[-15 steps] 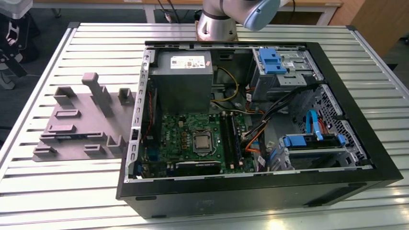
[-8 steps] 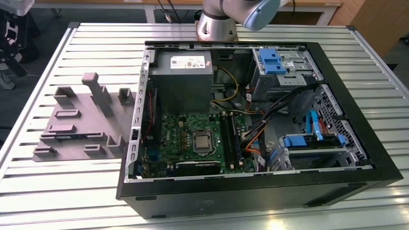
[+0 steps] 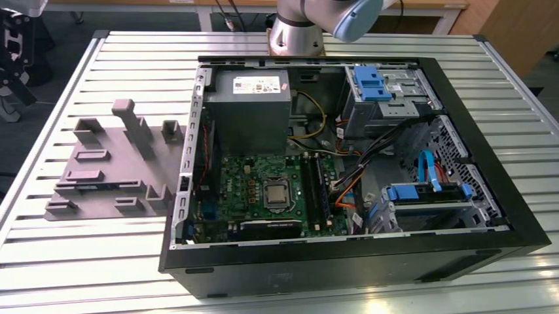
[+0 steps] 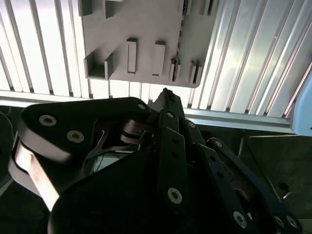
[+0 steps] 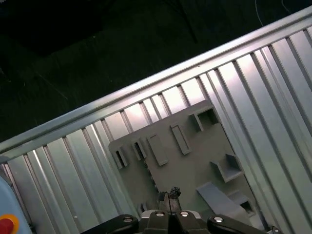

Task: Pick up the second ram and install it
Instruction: 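Pick up the second ram and move it above second insertion slot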

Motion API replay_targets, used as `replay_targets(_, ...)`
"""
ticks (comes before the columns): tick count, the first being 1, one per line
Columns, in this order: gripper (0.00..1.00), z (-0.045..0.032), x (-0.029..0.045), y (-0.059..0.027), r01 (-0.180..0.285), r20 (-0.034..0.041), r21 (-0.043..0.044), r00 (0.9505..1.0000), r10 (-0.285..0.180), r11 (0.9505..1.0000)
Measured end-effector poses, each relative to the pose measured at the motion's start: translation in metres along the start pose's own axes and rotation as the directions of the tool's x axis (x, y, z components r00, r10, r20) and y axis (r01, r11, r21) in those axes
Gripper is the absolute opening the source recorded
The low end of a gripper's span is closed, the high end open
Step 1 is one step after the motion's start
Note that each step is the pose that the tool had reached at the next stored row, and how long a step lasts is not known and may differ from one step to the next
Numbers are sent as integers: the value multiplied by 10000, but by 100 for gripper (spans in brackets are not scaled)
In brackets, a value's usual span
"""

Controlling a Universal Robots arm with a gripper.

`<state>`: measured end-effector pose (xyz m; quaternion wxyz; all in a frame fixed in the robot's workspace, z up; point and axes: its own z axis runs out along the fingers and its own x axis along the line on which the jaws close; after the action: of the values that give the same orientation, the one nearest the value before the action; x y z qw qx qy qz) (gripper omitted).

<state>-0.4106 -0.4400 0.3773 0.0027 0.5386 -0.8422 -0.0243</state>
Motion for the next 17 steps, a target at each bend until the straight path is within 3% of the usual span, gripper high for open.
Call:
replay_targets(4,11,1,0,0,578,-25,-14,9983,-578,9983)
replay_targets(9,11,3,0,0,1248,-53,-31,9922,-1248,9922)
replay_targets(17,11,6,0,0,2334,-96,-62,9723,-2334,9724)
